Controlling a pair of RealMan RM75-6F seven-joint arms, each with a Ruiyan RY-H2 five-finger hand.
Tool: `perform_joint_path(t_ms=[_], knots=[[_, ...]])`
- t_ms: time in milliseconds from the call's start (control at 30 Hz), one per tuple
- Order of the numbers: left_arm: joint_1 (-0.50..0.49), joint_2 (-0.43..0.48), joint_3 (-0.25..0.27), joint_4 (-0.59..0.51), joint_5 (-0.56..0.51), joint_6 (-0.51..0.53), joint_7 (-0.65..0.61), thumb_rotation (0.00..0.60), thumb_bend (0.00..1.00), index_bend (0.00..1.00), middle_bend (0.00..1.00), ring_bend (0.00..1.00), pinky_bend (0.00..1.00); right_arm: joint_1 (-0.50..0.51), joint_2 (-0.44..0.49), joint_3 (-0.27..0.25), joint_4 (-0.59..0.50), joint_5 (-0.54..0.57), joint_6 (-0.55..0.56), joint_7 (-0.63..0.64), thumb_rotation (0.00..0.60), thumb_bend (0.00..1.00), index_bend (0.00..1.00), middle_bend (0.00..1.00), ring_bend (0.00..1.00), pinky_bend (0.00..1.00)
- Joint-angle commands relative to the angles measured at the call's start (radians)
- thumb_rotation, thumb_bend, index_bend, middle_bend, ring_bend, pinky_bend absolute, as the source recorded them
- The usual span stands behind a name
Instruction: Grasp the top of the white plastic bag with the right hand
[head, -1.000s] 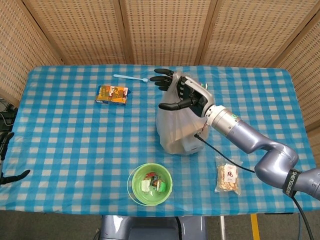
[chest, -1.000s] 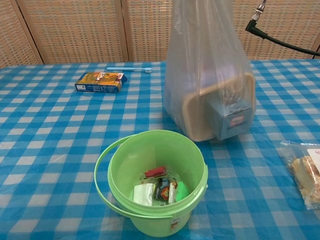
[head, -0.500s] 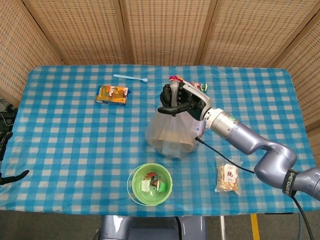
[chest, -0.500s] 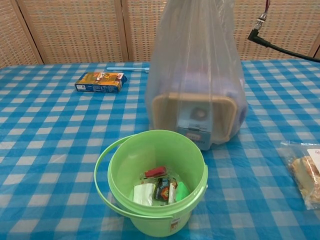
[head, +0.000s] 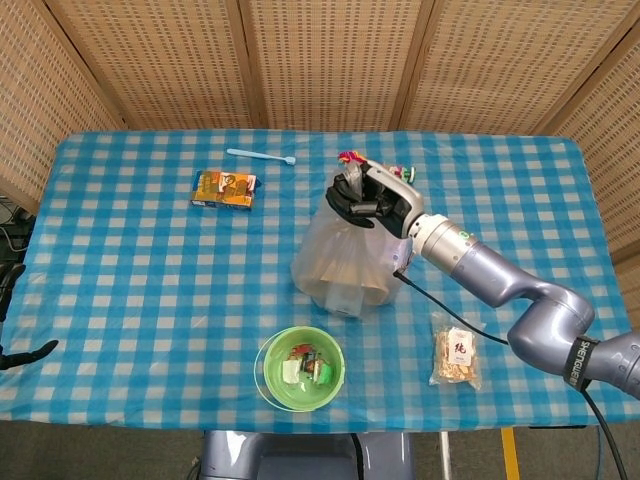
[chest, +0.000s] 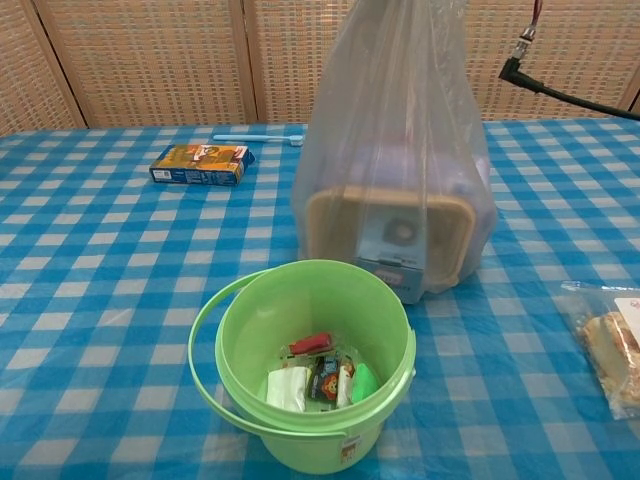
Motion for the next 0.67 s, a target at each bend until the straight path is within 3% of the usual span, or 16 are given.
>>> perform_joint_path(t_ms=[33, 200, 667], knots=[[0.0, 0.001, 0.001, 0.0, 0.002, 0.0, -0.002, 0.6, 0.0, 0.0, 0.0, 0.0, 0.0, 0.001, 0.01, 0.009, -0.014, 0.03, -0.005, -0.027, 0.6, 1.0, 0.83, 0.84, 0.83, 1.0], [0.001, 0.002, 0.001, -0.001, 0.005, 0.003, -0.008, 0.6, 0.0, 0.0, 0.0, 0.0, 0.0, 0.012, 0.033, 0.03, -0.02, 0.091, -0.017, -0.092, 0.6, 1.0, 0.83, 0.84, 0.83, 1.0], [0.001, 0.009, -0.004, 0.001, -0.004, 0.0, -0.029, 0.6, 0.0, 0.0, 0.0, 0.0, 0.0, 0.059, 0.186, 0.134, -0.076, 0.396, -0.035, -0.291, 0.6, 1.0, 0.83, 0.84, 0.83, 1.0]])
